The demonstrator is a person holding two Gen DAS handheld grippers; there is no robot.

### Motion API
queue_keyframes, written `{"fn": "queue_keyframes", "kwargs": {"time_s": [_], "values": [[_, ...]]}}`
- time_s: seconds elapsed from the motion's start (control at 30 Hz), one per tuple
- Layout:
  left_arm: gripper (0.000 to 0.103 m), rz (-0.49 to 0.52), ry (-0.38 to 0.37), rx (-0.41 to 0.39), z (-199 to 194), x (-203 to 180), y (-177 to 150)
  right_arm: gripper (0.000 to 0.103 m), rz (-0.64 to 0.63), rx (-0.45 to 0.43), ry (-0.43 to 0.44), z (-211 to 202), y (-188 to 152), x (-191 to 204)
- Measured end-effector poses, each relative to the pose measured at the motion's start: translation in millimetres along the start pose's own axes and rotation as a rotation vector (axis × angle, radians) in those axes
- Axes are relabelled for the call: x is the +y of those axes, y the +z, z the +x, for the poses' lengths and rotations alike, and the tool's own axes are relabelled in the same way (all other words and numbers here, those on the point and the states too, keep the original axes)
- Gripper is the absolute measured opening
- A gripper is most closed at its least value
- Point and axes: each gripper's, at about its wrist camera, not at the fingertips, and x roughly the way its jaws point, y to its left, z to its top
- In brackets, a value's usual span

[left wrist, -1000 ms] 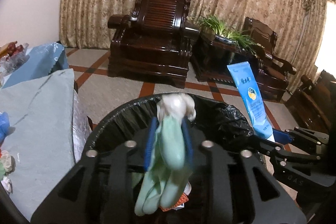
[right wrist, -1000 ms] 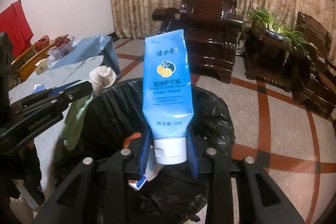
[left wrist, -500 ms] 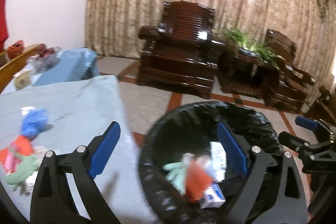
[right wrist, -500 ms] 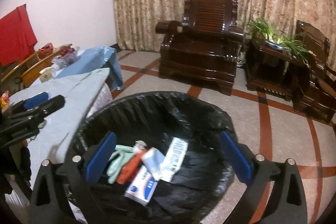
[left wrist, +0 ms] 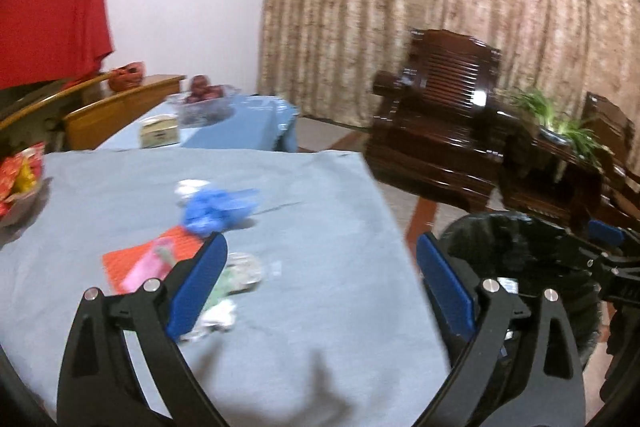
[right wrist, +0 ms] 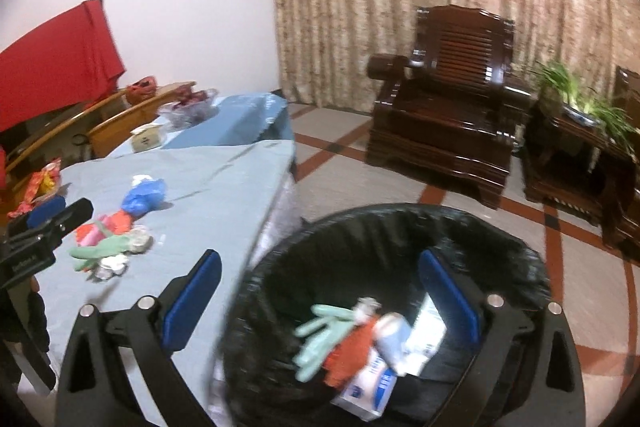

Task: Collect trash
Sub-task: 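Return the left tool to the table and grasp the second green glove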

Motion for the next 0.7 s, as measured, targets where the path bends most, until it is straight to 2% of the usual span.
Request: {"fn": "queue_keyframes", "kwargs": {"time_s": [0.2, 0.53, 0.57, 0.63, 0.7], "values": [[0.093, -0.034, 0.087, 0.004, -7.7, 46.0, -6.1, 0.097, -0.037, 0.01, 0.063, 20.4, 2.2, 43.7], [0.092, -0.074, 0.155, 0.059, 9.5, 95.7, -24.4, 0.097, -0.087, 0.054, 0.116, 63.6, -2.7, 97.1], [0.09, -0.076, 0.159, 0.064, 12.3, 97.9, -26.5, 0.097, -0.089, 0.056, 0.119, 66.5, -2.8, 99.4], [0.08, -0.081, 0.161, 0.094, 24.3, 105.0, -29.9, 0.097, -0.096, 0.062, 0.126, 73.9, -2.8, 107.0], [0.08, -0.089, 0.167, 0.119, 34.6, 110.9, -35.2, 0.097, -0.109, 0.069, 0.132, 81.9, -3.3, 115.4]]}}
